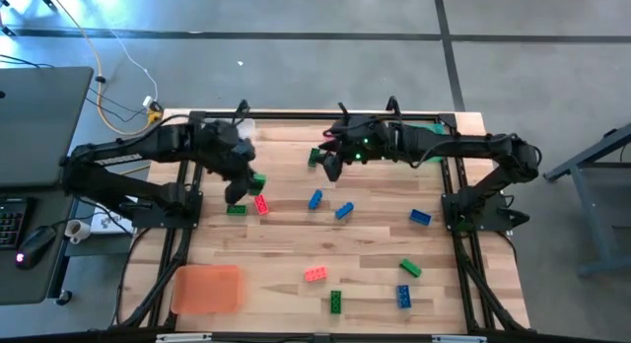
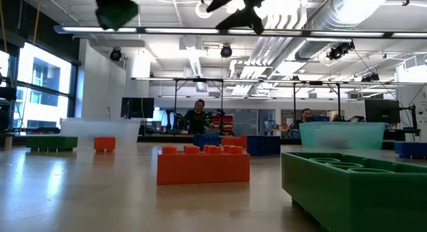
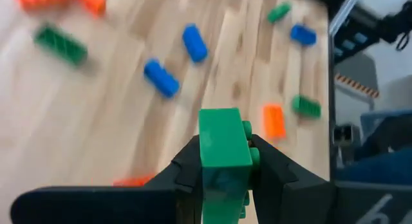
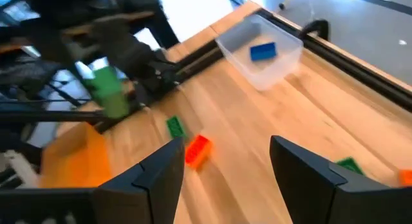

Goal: Sort & place blocks by color
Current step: Put the green game piece into the orange bin

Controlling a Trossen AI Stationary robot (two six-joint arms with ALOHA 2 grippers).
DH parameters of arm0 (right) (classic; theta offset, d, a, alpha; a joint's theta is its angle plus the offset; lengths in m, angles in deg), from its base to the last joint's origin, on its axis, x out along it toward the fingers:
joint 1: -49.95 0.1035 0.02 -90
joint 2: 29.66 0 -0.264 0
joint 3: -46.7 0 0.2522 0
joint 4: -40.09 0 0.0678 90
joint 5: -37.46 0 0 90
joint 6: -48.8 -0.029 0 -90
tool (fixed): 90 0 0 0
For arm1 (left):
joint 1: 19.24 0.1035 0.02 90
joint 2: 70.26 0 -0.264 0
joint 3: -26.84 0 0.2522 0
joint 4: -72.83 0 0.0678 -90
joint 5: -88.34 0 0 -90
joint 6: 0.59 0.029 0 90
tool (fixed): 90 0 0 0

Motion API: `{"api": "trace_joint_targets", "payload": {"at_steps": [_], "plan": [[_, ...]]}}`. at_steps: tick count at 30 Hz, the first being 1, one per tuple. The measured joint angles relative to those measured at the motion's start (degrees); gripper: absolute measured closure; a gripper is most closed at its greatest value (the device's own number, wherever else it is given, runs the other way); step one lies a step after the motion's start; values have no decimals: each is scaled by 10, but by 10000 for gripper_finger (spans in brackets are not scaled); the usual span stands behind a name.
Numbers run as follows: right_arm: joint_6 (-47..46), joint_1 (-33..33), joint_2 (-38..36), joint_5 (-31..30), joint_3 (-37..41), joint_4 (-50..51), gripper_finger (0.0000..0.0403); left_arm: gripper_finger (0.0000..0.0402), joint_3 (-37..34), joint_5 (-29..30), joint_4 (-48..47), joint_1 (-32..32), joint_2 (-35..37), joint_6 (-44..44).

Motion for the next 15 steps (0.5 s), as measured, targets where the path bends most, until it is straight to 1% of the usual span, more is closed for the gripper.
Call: {"api": "trace_joint_targets", "payload": {"at_steps": [6,11,13,15], "plan": [[35,-32,0,1,0,26,187,338,0,7,-77,-93,24,-105],[51,-58,0,2,0,50,187,338,0,49,-136,-187,24,-187],[48,-69,0,1,0,55,187,338,-6,61,-147,-224,23,-221],[49,-77,0,1,0,60,187,338,-21,61,-145,-260,20,-256]]}}
